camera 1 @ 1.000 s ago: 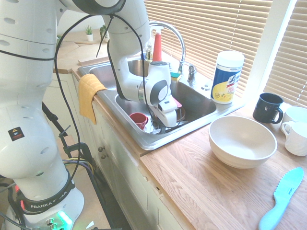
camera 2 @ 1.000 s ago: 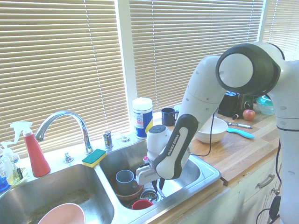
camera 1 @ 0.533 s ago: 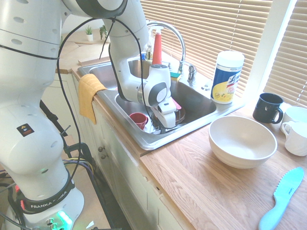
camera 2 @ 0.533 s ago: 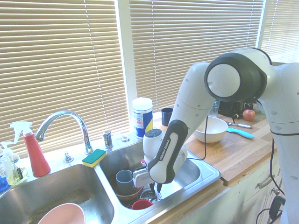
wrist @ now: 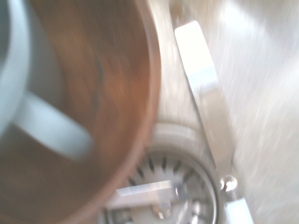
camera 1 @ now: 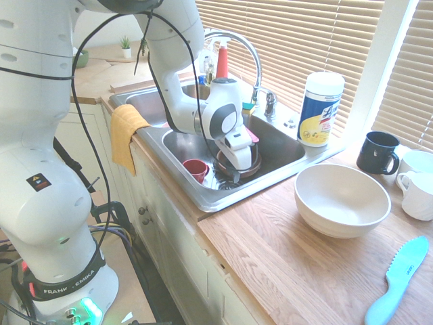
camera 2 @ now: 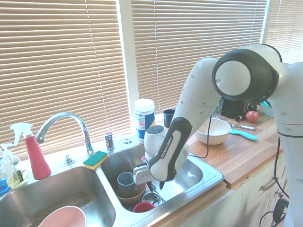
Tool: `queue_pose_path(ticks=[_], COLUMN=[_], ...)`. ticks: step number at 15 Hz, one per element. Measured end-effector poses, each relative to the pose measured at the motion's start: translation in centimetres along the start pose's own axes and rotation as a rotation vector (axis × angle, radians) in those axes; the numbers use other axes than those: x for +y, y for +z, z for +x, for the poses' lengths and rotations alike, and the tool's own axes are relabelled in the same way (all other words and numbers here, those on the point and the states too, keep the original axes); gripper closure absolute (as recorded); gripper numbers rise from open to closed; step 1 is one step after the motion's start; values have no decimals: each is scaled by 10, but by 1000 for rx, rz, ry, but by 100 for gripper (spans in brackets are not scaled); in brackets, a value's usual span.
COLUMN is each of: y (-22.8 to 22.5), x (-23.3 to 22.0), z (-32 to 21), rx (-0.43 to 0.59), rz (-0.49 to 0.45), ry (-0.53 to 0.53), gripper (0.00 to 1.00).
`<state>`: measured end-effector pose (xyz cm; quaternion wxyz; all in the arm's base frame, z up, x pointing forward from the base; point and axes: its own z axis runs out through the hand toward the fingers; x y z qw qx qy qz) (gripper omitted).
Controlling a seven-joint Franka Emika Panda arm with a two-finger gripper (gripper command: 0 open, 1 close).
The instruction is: Put the knife into the sink
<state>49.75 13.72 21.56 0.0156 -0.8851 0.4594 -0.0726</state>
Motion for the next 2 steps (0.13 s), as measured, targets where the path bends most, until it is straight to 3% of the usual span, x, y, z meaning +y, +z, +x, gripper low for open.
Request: queue_pose_path(ticks=[2], y=[-53], x=[0], z=[5], rx=[-40], rz=[-17], ry=[-45], gripper=[0])
